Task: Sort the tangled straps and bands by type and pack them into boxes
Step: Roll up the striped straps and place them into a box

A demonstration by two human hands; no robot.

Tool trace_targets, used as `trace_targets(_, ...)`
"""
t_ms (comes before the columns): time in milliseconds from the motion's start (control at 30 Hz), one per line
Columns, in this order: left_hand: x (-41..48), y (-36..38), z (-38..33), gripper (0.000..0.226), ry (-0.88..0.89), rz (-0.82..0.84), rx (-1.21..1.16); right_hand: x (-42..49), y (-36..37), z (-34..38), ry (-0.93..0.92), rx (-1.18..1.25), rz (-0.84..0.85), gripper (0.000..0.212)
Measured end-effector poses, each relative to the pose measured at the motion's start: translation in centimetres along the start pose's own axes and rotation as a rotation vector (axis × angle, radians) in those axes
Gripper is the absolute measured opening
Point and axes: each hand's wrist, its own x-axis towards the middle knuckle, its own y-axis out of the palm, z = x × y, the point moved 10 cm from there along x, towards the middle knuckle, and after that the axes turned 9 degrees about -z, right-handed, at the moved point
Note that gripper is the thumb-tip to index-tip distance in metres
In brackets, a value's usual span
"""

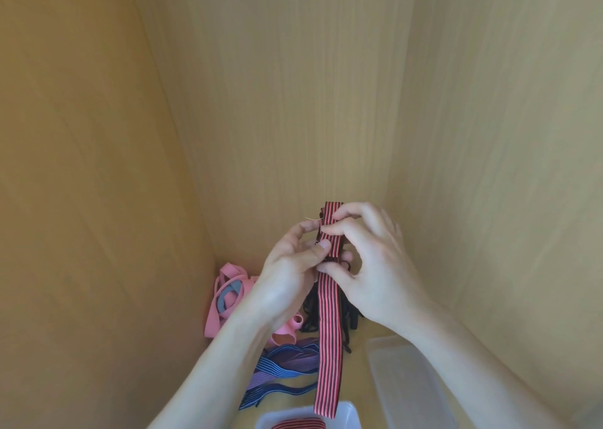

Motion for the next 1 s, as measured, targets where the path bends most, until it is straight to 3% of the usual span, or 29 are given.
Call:
trace_targets(133, -0.1, 0.1, 0.1, 0.038, -0.014, -0.011, 0.022, -0.1, -0.1, -1.1, 0.088, 0.197, 0.02, 0.041)
trace_targets(267, -0.3, 0.6, 0.1, 0.04, 0.002, 0.006, 0.113, 0.2, -0.7, -3.5, 0.291, 0.39, -0.033, 0.051)
trace_targets(400, -0.6, 1.2, 0.3, 0.038, 0.016, 0.051, 0.185, 0.4, 0.6, -5.6, 0.502, 0.57, 0.071, 0.034)
trace_targets(633, -1.1, 1.4, 0.2, 0.044, -0.022, 0.144, 0.225, -0.1, 2.1, -6.0, 0.618, 0.934, 0.296, 0.036)
trace_targets(1000, -1.0, 1.8, 0.4, 0.053, -0.089, 0.232, 0.115, 0.1, 2.9, -5.4, 0.653, 1.187, 0.321, 0.018)
